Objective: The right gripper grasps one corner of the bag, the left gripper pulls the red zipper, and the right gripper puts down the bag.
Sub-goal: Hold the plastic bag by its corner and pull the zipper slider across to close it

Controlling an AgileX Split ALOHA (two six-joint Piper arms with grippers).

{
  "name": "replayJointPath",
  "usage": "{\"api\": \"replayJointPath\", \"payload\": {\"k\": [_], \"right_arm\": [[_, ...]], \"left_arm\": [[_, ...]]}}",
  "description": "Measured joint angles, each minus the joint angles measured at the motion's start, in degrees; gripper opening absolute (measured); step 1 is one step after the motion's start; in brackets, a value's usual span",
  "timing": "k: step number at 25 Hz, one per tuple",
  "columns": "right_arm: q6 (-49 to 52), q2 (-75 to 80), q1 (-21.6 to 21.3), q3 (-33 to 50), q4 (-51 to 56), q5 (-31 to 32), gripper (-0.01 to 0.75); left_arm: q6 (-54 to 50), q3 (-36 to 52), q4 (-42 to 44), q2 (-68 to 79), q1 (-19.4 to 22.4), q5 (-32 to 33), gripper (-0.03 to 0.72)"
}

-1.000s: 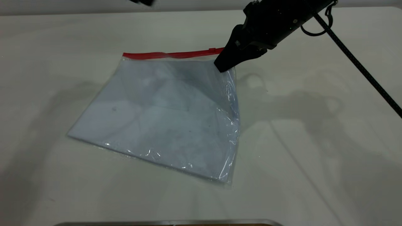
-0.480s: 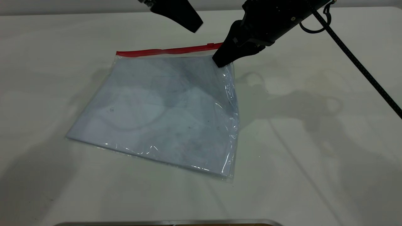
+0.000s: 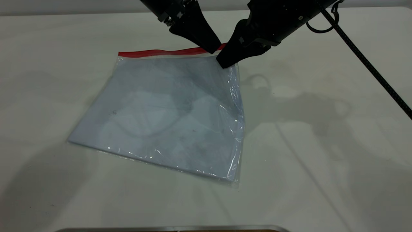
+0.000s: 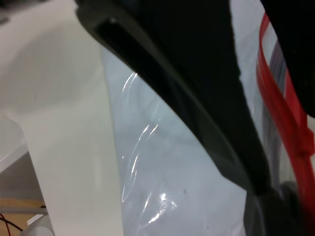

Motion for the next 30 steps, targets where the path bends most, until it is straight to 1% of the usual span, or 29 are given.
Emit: {"api": "replayJointPath", "payload": {"k": [2,4,7,10,13,18,30], "right_arm": [[-0.07,0.0,0.0,0.0,0.04,0.04,0.033],[-0.18,0.0,0.0,0.0,0.04,0.06,0.033],[-0.18,0.0,0.0,0.0,0.04,0.06,0.033],[-0.18,0.0,0.0,0.0,0.12,0.06,0.033],[-0.18,0.0,0.0,0.0,0.12,0.06,0.033],[-0.18,0.0,0.0,0.0,0.12,0.06,0.033],[-0.2,-0.51,-0.2,0.0,-0.73,0.89,0.033]], "left_arm": [[0.05,-0.02,0.0,0.2,0.0,-0.04,0.488],[0.22,-0.02,0.0,0.25,0.0,-0.59,0.449],[0.79,-0.07,0.0,0.25,0.0,-1.84,0.357],[1.14,-0.07,0.0,0.25,0.0,-2.47,0.242],[1.18,-0.07,-0.1,0.25,-0.04,-2.47,0.17],[2.36,-0.07,-0.1,0.25,-0.04,-2.41,0.148],[4.9,-0.07,-0.68,0.25,0.08,-2.37,0.146]]}}
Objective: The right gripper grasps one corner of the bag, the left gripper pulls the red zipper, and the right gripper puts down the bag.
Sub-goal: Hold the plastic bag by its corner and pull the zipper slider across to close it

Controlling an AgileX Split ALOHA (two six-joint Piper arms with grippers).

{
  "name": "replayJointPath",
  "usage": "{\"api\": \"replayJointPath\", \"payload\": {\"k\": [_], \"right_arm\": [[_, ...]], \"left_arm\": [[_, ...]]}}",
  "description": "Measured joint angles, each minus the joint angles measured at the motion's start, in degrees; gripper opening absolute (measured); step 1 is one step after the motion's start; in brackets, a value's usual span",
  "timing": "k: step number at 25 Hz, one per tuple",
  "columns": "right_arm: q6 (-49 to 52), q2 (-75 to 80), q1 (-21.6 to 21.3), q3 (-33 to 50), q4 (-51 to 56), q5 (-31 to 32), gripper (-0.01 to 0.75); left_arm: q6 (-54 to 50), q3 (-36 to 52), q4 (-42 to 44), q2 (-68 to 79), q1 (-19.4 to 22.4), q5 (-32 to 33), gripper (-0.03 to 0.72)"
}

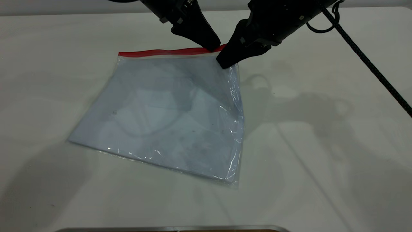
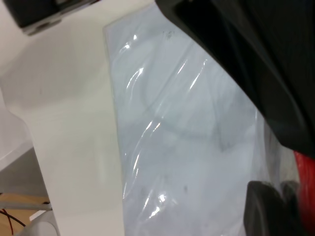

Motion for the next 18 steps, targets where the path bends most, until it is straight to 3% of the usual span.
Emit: {"api": "replayJointPath", "payload": {"k": [18], "right_arm": [[0.0,-4.16,-1.68,0.05,-2.8,1.37,0.033]], "left_arm": [[0.75,-0.13,-3.18,-0.1,2.53,0.02,0.157]]}}
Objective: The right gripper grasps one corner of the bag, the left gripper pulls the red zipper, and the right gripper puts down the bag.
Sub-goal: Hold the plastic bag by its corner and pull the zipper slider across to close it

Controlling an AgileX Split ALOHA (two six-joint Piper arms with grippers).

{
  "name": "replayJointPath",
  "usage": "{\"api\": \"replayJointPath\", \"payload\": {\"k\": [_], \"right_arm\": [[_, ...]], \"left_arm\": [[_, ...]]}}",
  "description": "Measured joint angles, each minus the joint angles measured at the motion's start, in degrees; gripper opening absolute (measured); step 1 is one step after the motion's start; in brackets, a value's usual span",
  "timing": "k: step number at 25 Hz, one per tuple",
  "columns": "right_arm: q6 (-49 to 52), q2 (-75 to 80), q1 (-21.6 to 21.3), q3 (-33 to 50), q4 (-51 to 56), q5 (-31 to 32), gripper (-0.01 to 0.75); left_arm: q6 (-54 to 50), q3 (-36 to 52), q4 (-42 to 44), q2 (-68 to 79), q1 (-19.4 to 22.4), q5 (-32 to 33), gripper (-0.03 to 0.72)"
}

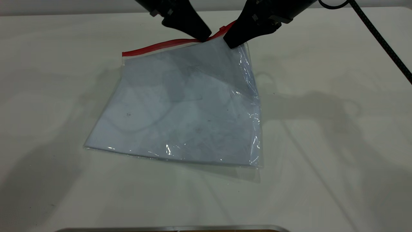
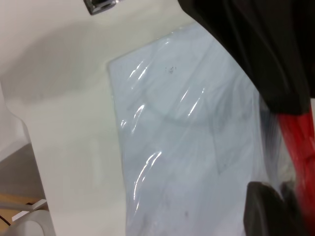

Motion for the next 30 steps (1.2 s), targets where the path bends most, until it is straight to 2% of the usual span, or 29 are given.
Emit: {"api": "replayJointPath", "payload": {"k": [2,8,11,20,25,30], "right_arm": [[0.0,0.0,0.0,0.0,0.04,0.0,0.033],[0.0,0.0,0.0,0.0,0.22,0.12,0.033],[0.0,0.0,0.0,0.0,0.22,0.24,0.033],[0.0,0.0,0.0,0.0,0.02,1.34,0.033],[0.0,0.0,-0.08,0.06,-0.24,1.6,0.033],[0.0,0.0,-0.08,0.06,-0.24,1.6,0.033]], "left_arm": [[0.15,-0.68,-0.72,-0.2,0.0,0.1,0.188],[-2.7,-4.95,-1.11,-0.66,-0.07,4.11,0.367],[-4.26,-5.01,-1.11,-0.66,-0.12,5.14,0.407],[-4.39,-5.01,-0.88,0.66,-3.05,6.3,0.416],[-4.34,-5.01,-0.39,0.73,-3.35,6.3,0.413],[-4.34,-5.01,1.18,0.73,-3.35,6.41,0.336]]}}
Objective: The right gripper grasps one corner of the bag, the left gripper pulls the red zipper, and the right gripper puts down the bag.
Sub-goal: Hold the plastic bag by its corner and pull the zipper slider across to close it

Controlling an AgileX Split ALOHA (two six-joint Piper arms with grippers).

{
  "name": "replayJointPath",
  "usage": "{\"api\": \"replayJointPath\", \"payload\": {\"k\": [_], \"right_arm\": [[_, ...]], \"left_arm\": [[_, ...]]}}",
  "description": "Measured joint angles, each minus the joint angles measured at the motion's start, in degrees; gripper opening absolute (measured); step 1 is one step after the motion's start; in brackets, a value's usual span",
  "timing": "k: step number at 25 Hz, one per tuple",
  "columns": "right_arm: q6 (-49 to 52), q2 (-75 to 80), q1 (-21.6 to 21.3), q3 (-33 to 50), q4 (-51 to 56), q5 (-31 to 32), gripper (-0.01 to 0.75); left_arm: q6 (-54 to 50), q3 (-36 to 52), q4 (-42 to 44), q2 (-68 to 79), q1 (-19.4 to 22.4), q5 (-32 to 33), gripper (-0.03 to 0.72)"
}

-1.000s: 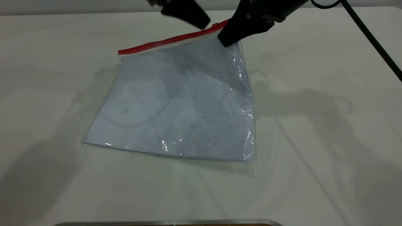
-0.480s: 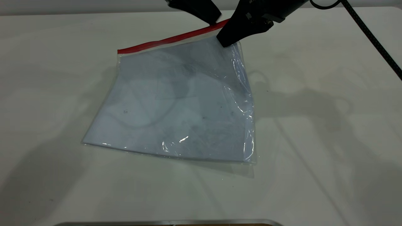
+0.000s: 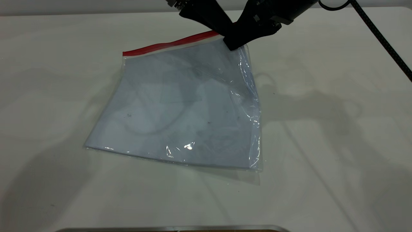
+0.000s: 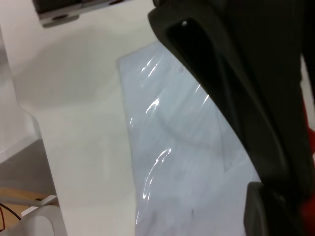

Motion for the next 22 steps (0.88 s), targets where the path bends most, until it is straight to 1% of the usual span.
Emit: {"api": "replayJointPath", "payload": {"k": [3,9,15,17,22], "right_arm": [[0.0,0.0,0.0,0.0,0.0,-0.15,0.033],[0.0,0.0,-0.06,0.0,0.0,-0.45,0.033],[0.0,0.0,-0.18,0.0,0.0,-0.76,0.033],[0.0,0.0,-0.18,0.0,0.0,-0.96,0.033],[0.0,-0.15,-0.18,0.0,0.64,-1.35,0.033]], "left_arm": [[0.0,0.0,1.27,0.0,0.0,0.29,0.273],[1.3,0.0,1.61,-0.05,0.0,0.16,0.196],[1.58,0.0,1.67,-0.05,0.0,-0.22,0.093],[1.63,0.0,1.67,-0.05,0.06,-0.41,0.078],[1.74,0.0,1.41,-0.05,0.81,-0.54,0.077]]}}
